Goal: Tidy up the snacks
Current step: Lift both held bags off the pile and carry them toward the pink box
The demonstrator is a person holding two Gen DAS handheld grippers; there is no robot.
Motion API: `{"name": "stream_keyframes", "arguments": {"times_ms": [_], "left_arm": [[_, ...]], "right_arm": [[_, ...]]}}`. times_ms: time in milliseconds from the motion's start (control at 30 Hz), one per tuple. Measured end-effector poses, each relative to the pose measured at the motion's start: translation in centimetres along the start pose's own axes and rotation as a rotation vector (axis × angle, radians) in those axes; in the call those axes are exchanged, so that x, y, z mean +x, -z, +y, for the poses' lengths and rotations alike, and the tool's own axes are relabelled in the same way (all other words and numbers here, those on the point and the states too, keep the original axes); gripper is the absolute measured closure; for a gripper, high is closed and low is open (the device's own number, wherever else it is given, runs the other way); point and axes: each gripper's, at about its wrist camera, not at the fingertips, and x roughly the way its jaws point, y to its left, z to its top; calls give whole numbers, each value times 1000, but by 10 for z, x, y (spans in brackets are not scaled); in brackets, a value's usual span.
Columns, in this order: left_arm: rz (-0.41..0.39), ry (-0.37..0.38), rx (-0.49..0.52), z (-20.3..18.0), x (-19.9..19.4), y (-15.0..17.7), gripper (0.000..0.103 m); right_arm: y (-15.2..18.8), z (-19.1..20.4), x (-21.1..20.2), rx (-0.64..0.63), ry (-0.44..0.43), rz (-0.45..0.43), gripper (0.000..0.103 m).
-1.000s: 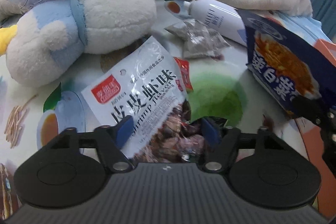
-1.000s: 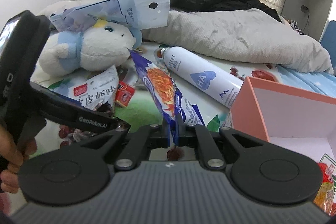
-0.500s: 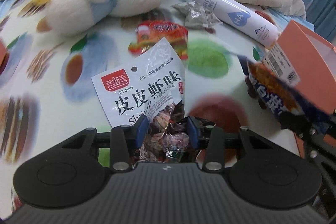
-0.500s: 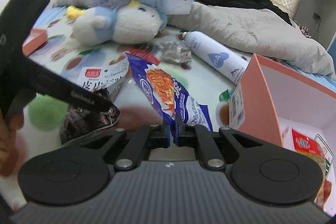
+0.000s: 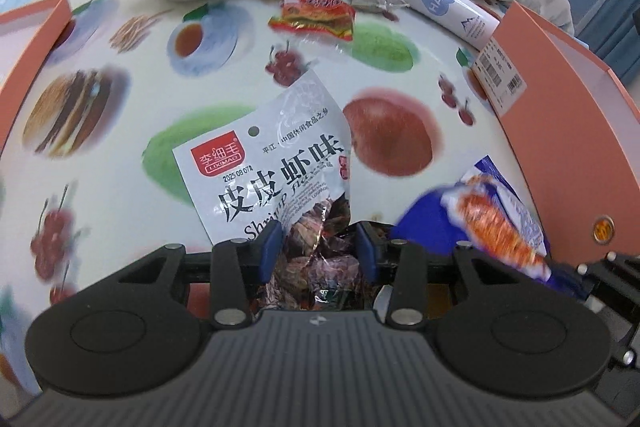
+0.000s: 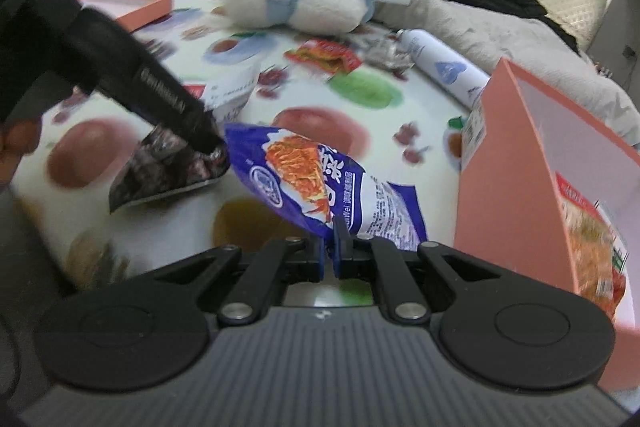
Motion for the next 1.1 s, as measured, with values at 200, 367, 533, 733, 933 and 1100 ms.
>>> {"name": "stream_keyframes", "arguments": {"times_ms": [200, 367, 533, 733, 933, 1100], "left_arm": [[-8, -25, -9, 5, -14, 8, 57], [-27, -49, -9, 8, -24, 5, 57], [-50, -70, -12, 8, -31, 1, 57], [-55, -77, -17, 10, -37, 1, 69], [-36, -96, -8, 11, -27, 3, 70], [-28, -66, 42, 8, -24, 4, 53]], "right_arm": [[13, 6, -12, 59, -106, 13, 61], [17, 6, -23, 82, -190, -36, 26], [12, -5, -23, 176, -148, -81, 16], [6, -21, -2, 346, -96, -59, 16], [-3, -13, 30, 365, -6, -26, 15], [-4, -7, 46, 288, 64, -1, 0]]}}
